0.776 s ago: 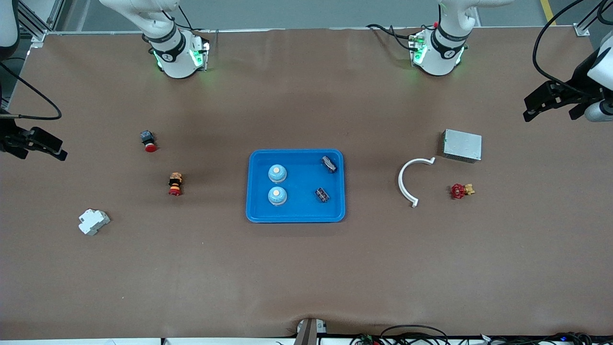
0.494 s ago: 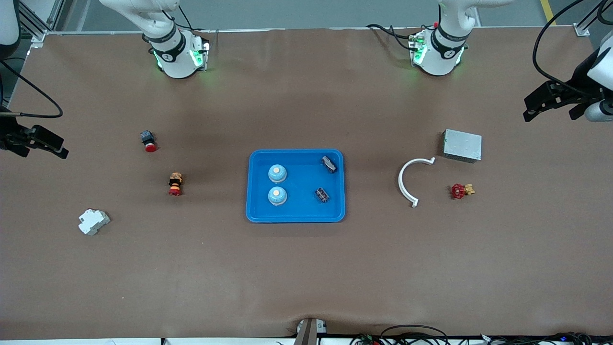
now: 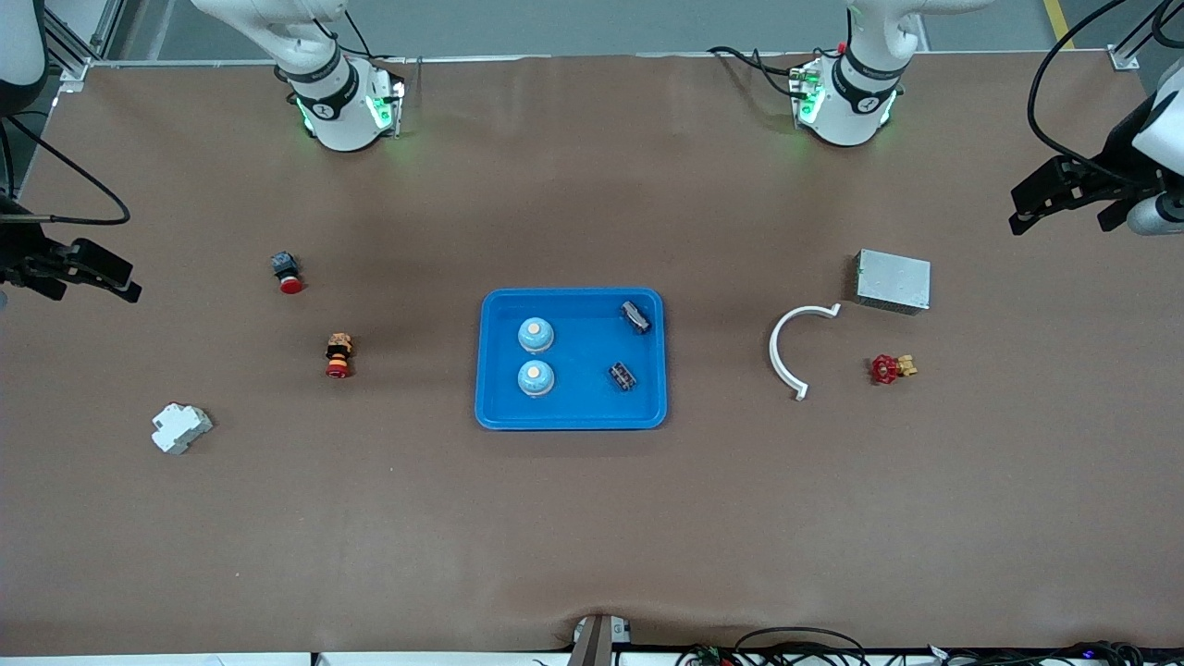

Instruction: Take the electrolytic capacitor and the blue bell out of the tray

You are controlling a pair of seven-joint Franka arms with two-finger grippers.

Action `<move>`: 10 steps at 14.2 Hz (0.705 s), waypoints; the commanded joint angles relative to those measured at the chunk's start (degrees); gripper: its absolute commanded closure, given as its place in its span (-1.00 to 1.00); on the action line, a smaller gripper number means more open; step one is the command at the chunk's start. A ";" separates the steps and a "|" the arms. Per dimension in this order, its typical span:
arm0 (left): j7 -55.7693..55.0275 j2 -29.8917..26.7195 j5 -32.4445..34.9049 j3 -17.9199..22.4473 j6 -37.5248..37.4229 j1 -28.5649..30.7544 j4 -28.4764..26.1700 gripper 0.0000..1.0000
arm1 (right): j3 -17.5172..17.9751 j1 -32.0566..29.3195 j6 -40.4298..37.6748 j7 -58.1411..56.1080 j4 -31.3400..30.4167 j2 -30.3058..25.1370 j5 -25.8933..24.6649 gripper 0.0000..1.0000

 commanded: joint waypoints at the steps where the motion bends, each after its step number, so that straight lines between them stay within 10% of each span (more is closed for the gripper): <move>1: 1.59 0.28 -1.10 0.27 0.46 -0.05 0.33 -1.00 | 0.14 0.10 -0.55 0.63 -1.79 -2.11 -0.82 -1.00; 10: 0.53 4.67 -1.27 -0.34 -1.20 -1.27 0.24 -1.00 | 0.23 1.76 -2.48 7.47 -1.79 -2.02 -0.91 -1.00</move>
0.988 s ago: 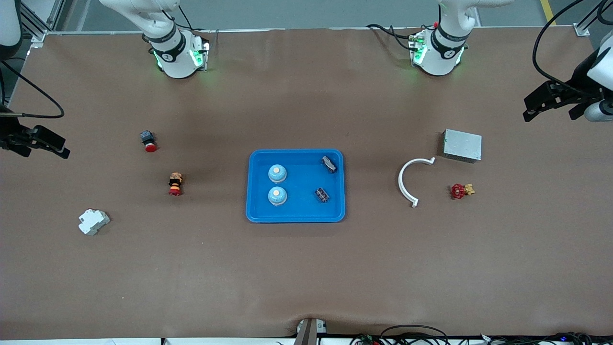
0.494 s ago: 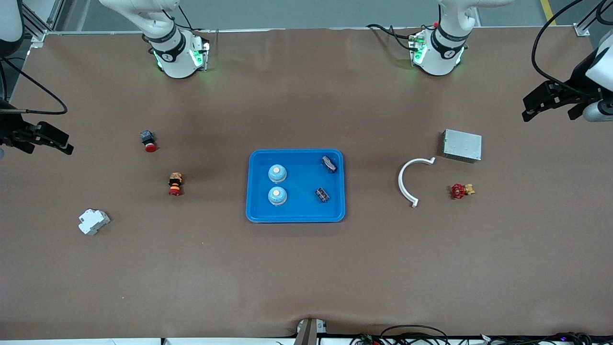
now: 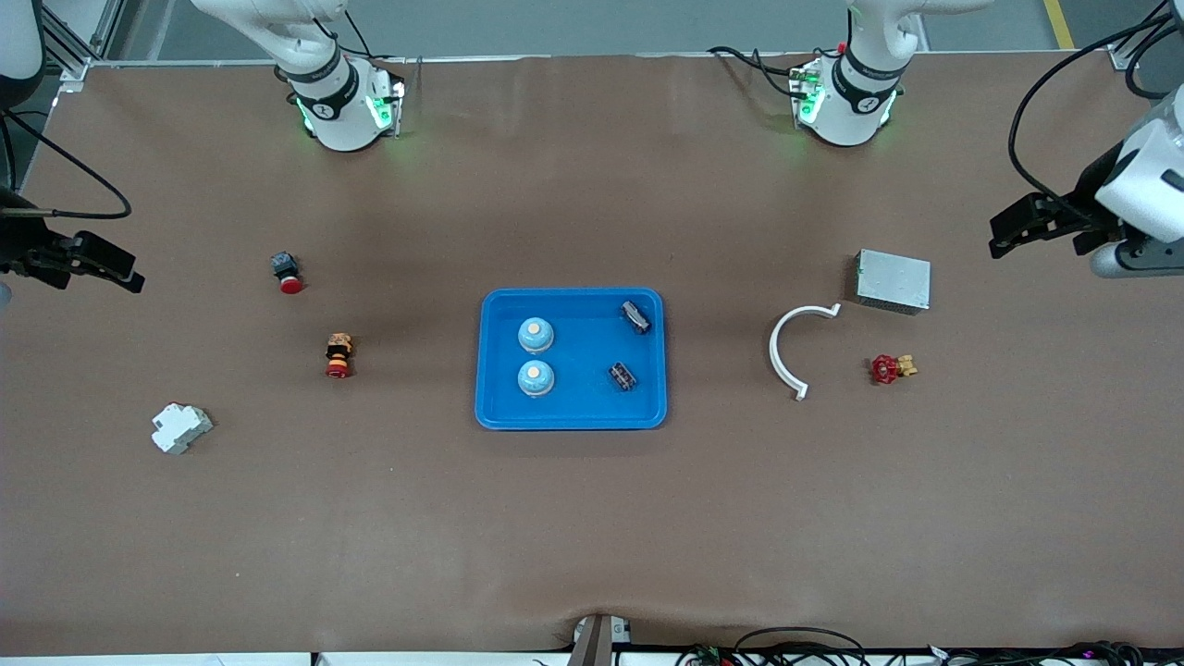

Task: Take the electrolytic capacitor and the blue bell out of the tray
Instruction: 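Reach the left gripper to a capacitor while the right gripper reaches a bell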

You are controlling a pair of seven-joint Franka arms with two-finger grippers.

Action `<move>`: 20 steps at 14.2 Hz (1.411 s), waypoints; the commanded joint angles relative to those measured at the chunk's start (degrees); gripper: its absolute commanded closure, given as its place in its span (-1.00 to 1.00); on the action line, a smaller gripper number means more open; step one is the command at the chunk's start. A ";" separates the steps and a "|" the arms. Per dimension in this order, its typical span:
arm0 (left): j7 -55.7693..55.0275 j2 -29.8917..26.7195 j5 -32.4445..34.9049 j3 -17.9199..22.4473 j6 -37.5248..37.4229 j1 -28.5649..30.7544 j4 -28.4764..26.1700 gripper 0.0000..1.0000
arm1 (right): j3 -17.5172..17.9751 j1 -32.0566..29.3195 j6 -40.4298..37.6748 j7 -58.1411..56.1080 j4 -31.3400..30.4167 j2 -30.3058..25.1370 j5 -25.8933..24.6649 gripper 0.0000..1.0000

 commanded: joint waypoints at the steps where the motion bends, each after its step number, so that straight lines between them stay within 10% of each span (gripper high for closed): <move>1: 0.53 0.11 -1.25 -0.52 -1.89 -1.12 0.41 -1.00 | 0.23 2.68 -0.24 6.70 -1.76 -1.49 -0.63 -1.00; 13: -25.64 5.12 -3.09 -19.23 -6.90 -2.17 0.50 -1.00 | 0.23 26.23 20.92 37.11 -13.19 9.13 1.75 -1.00; 20: -40.76 17.84 -4.07 -19.94 -4.98 -9.28 4.36 -1.00 | 0.14 37.05 34.29 48.73 -8.10 24.95 1.40 -1.00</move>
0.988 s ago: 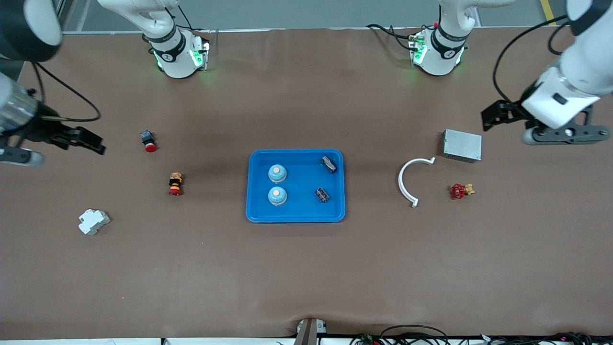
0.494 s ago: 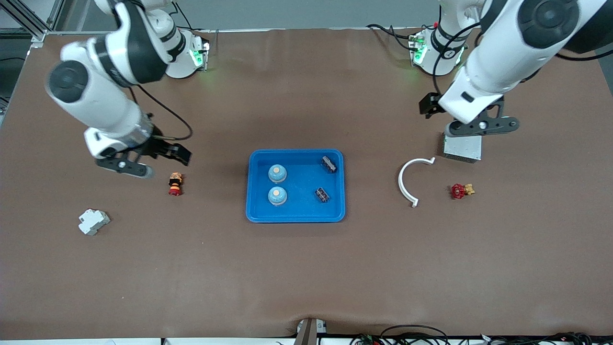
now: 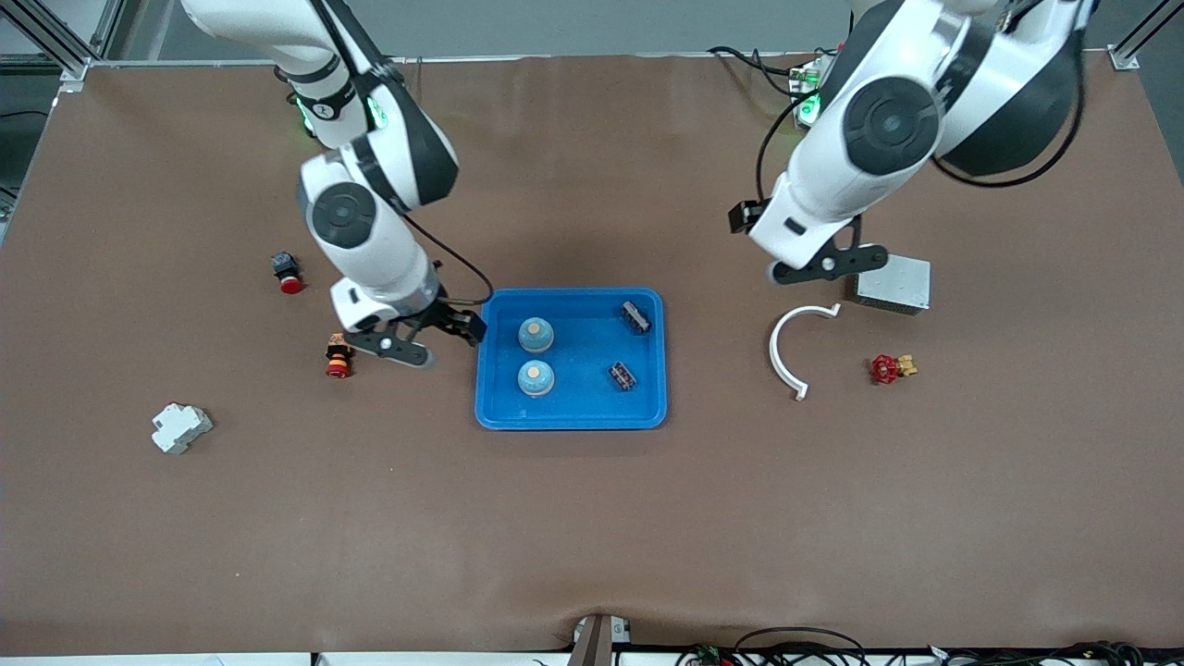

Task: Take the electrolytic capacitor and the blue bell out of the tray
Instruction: 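Reach the left gripper to a capacitor while the right gripper reaches a bell, then grasp the black capacitor with the left gripper while the right gripper grasps a bell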

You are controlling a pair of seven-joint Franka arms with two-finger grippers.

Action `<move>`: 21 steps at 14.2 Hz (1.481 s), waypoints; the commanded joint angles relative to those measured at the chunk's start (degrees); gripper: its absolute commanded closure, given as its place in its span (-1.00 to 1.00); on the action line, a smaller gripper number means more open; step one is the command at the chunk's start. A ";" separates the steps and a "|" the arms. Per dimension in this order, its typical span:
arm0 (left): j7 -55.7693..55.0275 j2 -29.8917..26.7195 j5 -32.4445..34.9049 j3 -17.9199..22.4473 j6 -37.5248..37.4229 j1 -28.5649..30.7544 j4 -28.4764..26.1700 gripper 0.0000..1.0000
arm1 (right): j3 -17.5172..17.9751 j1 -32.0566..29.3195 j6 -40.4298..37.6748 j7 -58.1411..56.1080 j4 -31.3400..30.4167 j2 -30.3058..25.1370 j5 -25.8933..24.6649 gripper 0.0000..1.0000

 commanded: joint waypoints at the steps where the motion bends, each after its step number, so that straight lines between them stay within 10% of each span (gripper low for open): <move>1: -5.13 6.92 -0.58 -0.12 2.51 -1.73 4.14 -1.00 | -0.75 2.98 1.06 3.21 6.02 6.75 0.09 -1.00; 8: -17.35 16.60 -0.05 0.05 28.97 -6.38 3.97 -1.00 | -0.75 9.04 1.24 8.84 13.68 16.07 -0.52 -1.00; 21: -27.38 29.17 7.42 1.11 41.30 -10.34 4.06 -1.00 | -0.92 10.45 8.45 9.10 6.04 15.47 -1.66 -1.00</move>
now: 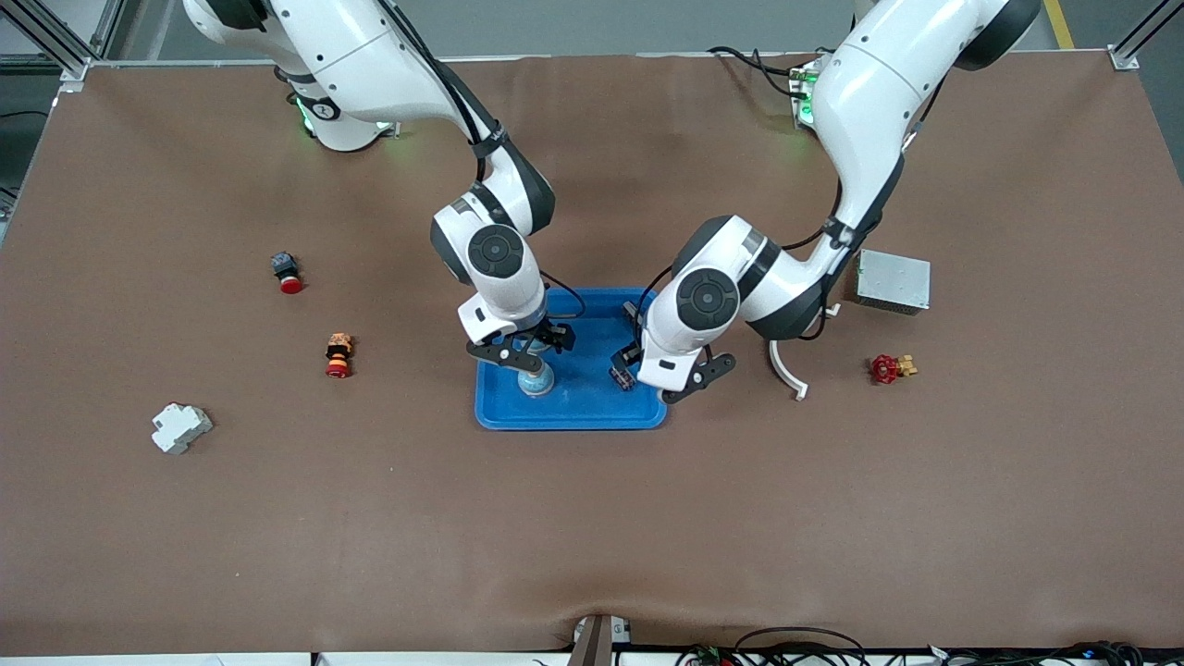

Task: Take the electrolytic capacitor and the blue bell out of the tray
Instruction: 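Grasp the black capacitor with the left gripper while the right gripper grasps a bell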

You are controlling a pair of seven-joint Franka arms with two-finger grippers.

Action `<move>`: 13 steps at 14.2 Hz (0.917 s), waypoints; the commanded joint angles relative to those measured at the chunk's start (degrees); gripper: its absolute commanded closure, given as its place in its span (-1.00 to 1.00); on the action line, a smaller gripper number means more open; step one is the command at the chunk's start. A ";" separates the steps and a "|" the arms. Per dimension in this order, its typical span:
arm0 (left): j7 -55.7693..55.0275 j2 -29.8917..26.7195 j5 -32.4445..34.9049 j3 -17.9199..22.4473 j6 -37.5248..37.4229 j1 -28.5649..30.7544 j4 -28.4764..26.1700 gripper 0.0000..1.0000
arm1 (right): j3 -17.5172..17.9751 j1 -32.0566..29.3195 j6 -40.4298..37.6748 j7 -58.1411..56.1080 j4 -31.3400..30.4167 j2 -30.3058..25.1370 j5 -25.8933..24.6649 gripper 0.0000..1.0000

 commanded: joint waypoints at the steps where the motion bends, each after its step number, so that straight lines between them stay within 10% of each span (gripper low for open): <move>1: -2.90 1.54 1.55 1.10 1.37 -2.28 1.47 -1.00 | -0.32 1.19 0.30 1.50 -1.37 -0.79 -0.75 -1.00; 13: -7.56 6.28 1.46 8.31 8.14 -9.58 3.84 -1.00 | -0.32 1.98 0.04 2.29 -1.64 -0.53 -0.75 -0.84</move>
